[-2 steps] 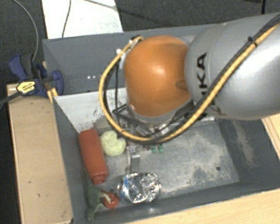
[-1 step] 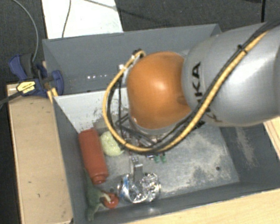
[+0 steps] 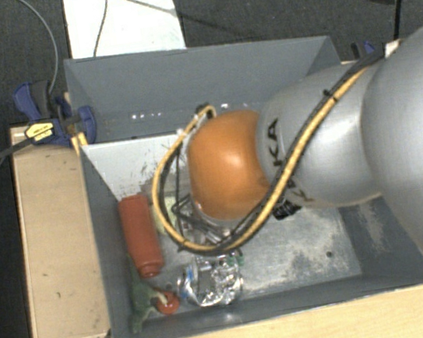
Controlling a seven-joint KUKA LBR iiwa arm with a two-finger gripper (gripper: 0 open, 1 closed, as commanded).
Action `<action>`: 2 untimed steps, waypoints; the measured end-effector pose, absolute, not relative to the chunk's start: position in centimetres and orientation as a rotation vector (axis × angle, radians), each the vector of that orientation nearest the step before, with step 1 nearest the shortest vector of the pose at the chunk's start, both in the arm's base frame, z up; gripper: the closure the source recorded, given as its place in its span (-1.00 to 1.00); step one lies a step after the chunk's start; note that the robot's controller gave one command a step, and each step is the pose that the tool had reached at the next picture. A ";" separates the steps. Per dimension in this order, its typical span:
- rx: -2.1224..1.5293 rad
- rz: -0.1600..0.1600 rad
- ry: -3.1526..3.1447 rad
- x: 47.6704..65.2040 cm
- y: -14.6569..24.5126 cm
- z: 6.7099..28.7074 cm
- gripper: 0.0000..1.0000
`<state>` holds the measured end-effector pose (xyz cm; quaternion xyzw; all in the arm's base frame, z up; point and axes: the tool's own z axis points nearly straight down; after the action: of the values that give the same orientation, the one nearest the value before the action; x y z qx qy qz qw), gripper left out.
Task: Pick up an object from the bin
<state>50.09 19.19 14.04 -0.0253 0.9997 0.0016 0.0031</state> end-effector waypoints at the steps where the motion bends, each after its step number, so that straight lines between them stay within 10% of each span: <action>1: -0.117 0.007 3.132 50.3 20.2 9.1 -1.00; 2: -0.119 0.010 3.133 49.4 19.5 7.1 -1.00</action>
Offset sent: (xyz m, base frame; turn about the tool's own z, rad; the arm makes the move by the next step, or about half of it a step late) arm -0.0065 0.0008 -0.0704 -0.0239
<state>49.43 19.54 7.06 -0.0378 0.9993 0.0032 0.0031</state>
